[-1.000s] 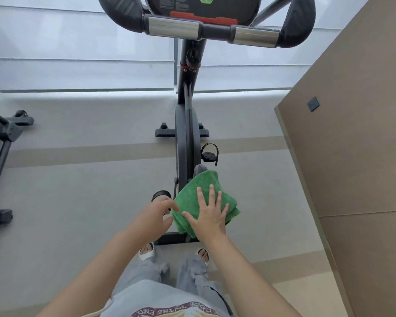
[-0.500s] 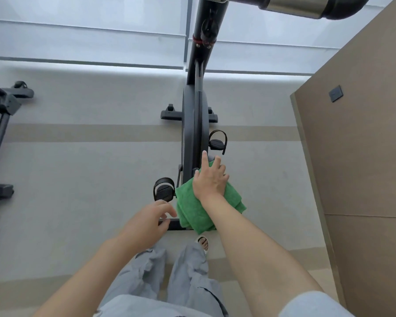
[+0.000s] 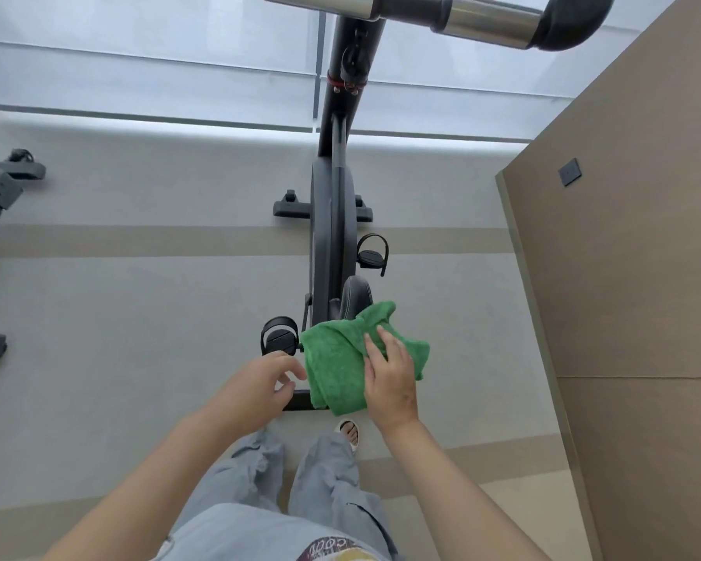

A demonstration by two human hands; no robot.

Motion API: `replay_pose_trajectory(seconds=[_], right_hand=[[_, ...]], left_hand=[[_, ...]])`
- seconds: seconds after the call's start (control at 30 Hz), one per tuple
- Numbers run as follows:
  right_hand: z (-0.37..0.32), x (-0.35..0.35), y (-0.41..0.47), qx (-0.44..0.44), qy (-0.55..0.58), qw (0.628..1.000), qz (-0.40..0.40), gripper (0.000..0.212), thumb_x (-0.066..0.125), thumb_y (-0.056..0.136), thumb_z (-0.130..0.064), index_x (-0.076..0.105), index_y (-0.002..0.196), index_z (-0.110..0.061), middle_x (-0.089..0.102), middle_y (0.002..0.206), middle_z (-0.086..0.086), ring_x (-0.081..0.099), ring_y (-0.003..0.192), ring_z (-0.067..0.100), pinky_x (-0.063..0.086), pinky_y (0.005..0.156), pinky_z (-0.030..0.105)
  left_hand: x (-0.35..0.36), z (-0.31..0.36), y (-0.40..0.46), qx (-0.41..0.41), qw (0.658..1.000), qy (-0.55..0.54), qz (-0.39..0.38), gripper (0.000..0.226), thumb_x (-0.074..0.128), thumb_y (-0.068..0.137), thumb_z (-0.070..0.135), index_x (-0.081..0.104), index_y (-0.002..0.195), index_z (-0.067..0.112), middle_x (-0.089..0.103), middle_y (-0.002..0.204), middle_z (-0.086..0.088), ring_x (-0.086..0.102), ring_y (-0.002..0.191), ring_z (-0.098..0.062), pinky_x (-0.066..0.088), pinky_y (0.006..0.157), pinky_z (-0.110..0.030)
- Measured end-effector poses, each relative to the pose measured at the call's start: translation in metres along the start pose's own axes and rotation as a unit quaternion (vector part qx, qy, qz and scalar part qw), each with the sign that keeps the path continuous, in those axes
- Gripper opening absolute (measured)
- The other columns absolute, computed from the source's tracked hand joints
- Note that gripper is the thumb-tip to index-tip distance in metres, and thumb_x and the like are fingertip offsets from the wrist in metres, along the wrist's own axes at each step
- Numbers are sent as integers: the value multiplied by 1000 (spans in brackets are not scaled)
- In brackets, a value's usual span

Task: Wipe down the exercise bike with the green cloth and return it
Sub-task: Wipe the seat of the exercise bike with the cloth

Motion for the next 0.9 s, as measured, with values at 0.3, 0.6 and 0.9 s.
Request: replay_pose_trajectory(seconds=[0.3, 0.6, 0.9], right_hand=[[-9, -51, 40, -4, 83, 996, 33, 10, 68, 92, 3, 67, 101, -2, 64, 99, 11, 62, 90, 30, 55, 80, 43], [-27, 20, 89, 55, -75, 992, -86, 53, 64, 99, -45, 50, 146, -25, 41, 137, 10, 45, 117, 30, 54, 89, 50], [-20, 1, 29, 16, 28, 999, -13, 29, 71, 100, -27, 73, 121, -7, 64, 107, 9, 58, 94, 29, 56, 82, 44]], left_hand=[[-11, 13, 9, 20, 999, -15, 26, 28, 56, 98, 12, 72, 105, 33, 67, 101, 20, 61, 93, 9, 48, 84, -21], [-17, 2, -3, 5, 999, -22, 43, 30, 57, 98, 13, 70, 100, 40, 67, 98, 21, 62, 95, 5, 52, 89, -26], [-11, 6, -4, 5, 999, -18, 32, 28, 56, 99, 12, 70, 102, 37, 66, 100, 19, 59, 94, 9, 48, 85, -21]])
Point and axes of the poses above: each hand's wrist, its own y-axis towards the middle knuckle, its own x-axis out of the palm, z = x × y, the point moved 7 cm from there along y, towards the middle knuckle
